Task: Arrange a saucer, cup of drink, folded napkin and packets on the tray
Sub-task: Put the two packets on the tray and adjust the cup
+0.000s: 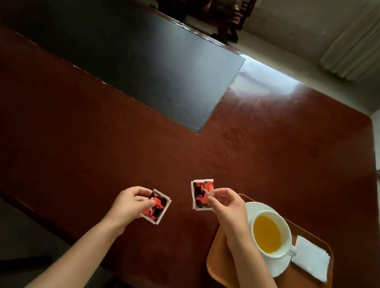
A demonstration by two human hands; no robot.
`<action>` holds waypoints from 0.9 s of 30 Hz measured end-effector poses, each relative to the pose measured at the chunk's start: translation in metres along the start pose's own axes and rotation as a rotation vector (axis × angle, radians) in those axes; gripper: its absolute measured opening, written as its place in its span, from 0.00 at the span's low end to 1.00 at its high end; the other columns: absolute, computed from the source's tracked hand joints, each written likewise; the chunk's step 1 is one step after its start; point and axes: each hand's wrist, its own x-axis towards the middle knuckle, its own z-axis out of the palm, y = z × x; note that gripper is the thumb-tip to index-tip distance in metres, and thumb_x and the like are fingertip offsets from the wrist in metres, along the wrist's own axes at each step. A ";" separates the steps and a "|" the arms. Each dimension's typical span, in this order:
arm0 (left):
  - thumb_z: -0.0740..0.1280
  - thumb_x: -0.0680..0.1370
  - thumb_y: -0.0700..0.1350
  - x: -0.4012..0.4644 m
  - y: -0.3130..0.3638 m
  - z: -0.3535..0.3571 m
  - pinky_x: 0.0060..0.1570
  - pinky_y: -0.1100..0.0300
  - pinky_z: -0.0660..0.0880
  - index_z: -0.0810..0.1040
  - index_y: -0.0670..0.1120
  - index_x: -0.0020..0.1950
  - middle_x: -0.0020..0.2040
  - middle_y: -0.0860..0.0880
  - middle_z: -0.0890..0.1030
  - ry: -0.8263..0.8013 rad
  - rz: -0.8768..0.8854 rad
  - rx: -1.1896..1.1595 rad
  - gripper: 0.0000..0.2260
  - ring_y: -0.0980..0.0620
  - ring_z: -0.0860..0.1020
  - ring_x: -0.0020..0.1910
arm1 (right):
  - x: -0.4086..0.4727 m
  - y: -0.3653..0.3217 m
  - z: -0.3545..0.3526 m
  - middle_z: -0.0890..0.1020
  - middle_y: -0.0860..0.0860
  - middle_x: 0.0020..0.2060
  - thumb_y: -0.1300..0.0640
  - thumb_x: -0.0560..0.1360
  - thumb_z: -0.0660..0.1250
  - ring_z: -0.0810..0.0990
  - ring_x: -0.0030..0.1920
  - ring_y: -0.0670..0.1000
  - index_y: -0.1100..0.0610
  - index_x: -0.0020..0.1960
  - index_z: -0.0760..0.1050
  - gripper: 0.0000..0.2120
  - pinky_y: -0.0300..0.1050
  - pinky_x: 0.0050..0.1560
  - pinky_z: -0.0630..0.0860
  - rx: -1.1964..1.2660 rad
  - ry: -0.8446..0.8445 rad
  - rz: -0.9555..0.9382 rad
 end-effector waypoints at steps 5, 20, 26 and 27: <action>0.66 0.75 0.35 -0.014 0.026 0.030 0.42 0.58 0.78 0.77 0.38 0.52 0.41 0.42 0.83 -0.069 0.009 -0.240 0.06 0.50 0.81 0.39 | -0.019 -0.023 0.008 0.84 0.47 0.35 0.58 0.71 0.71 0.82 0.39 0.44 0.53 0.38 0.79 0.03 0.34 0.37 0.75 0.273 -0.071 0.073; 0.68 0.74 0.34 -0.040 0.041 0.063 0.41 0.63 0.80 0.78 0.45 0.48 0.41 0.49 0.86 -0.166 0.165 -0.401 0.08 0.54 0.84 0.42 | -0.033 -0.024 0.008 0.80 0.52 0.39 0.60 0.68 0.75 0.80 0.41 0.48 0.52 0.50 0.71 0.16 0.27 0.31 0.72 0.249 0.132 0.065; 0.66 0.74 0.32 -0.045 0.041 0.067 0.37 0.65 0.78 0.80 0.47 0.49 0.44 0.48 0.85 -0.234 0.263 -0.322 0.11 0.53 0.83 0.43 | -0.043 -0.016 -0.005 0.85 0.52 0.42 0.59 0.71 0.71 0.84 0.44 0.49 0.52 0.47 0.79 0.05 0.41 0.41 0.81 0.337 0.087 0.052; 0.68 0.74 0.33 -0.047 0.041 0.070 0.38 0.64 0.78 0.80 0.48 0.49 0.45 0.48 0.85 -0.243 0.280 -0.289 0.10 0.53 0.83 0.45 | -0.046 -0.015 -0.008 0.85 0.52 0.40 0.59 0.72 0.71 0.84 0.44 0.49 0.52 0.45 0.79 0.04 0.42 0.41 0.81 0.352 0.109 0.053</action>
